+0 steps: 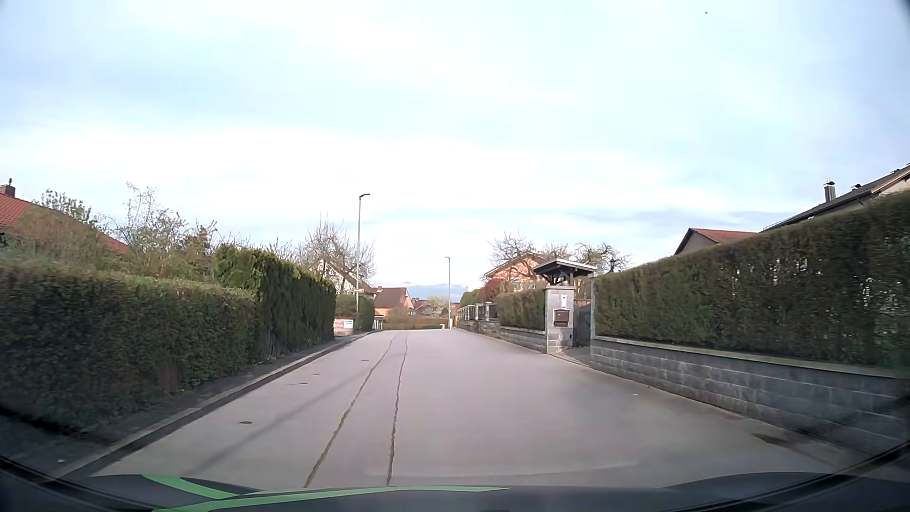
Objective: Follow the waypoints while adhering to traffic rules and regulations
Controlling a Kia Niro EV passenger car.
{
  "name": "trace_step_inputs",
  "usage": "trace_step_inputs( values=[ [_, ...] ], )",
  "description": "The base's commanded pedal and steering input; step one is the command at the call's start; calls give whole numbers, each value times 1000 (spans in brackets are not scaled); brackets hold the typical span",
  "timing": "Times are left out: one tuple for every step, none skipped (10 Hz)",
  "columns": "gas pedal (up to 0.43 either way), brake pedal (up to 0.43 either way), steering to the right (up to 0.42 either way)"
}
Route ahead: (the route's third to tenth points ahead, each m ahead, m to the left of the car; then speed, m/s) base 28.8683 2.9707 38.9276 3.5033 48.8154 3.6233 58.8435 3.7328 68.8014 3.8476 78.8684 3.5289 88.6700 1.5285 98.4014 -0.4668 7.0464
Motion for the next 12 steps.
trace_step_inputs(
  values=[
    [138,0,-11],
    [138,0,-11],
    [138,0,-11],
    [138,0,-10],
    [138,0,-10],
    [138,0,-10],
    [138,0,-10],
    [138,0,-10],
    [138,0,-9],
    [138,0,-9],
    [138,0,-9],
    [138,0,-8]
  ],
)
